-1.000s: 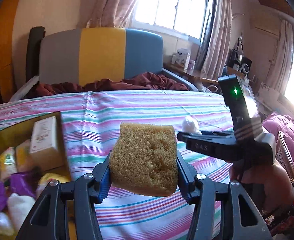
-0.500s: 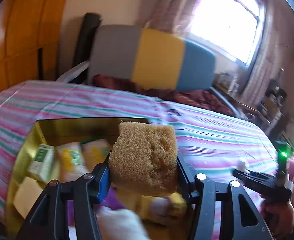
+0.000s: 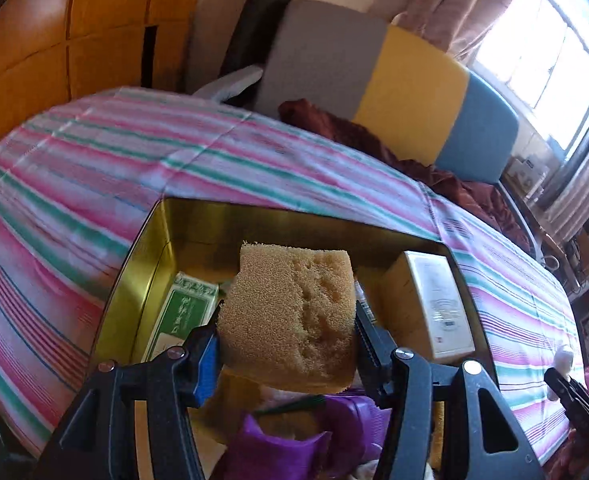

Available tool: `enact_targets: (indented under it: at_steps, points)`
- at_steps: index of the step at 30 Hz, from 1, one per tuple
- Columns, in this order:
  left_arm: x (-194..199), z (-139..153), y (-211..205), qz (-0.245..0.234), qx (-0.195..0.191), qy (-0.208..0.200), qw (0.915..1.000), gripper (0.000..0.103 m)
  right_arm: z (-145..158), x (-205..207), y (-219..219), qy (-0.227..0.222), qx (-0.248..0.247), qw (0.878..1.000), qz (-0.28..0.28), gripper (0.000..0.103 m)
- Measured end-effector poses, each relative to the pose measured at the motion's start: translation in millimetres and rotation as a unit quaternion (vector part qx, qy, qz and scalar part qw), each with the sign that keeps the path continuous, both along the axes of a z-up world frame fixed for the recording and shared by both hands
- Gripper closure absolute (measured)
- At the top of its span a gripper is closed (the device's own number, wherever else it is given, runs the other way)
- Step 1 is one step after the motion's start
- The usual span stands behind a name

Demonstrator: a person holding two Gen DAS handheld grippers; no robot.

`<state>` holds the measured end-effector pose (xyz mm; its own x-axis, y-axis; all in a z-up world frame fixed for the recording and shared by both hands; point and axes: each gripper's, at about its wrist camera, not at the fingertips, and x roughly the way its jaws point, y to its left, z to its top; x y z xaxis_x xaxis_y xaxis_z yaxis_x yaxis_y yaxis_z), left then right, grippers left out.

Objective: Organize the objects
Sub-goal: 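Carry the sponge and plastic bundle toward the gold tray with both tools, then lower the sponge and plastic bundle into the tray and open both tools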

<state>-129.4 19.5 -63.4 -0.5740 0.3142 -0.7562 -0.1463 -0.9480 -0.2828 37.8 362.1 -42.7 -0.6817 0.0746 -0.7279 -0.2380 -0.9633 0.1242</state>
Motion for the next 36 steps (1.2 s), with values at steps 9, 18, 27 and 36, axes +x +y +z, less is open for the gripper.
enact_targets:
  at_steps: [9, 18, 27, 36]
  points:
    - [9, 0, -11, 0.017, 0.011, -0.029, 0.9994, 0.025, 31, -10, -42, 0.031, 0.005, 0.998, 0.055, 0.063]
    - [35, 11, -33, 0.028, 0.036, -0.007, 0.9989, 0.025, 40, -23, -91, 0.036, 0.014, 0.992, 0.118, 0.063]
    - [48, 32, -57, 0.069, 0.071, 0.021, 0.9949, 0.025, 36, -47, -140, 0.019, 0.009, 0.982, 0.187, 0.063]
    - [66, 40, -68, 0.08, 0.036, 0.052, 0.9948, 0.025, 29, -79, -187, 0.0, 0.016, 0.972, 0.236, 0.063]
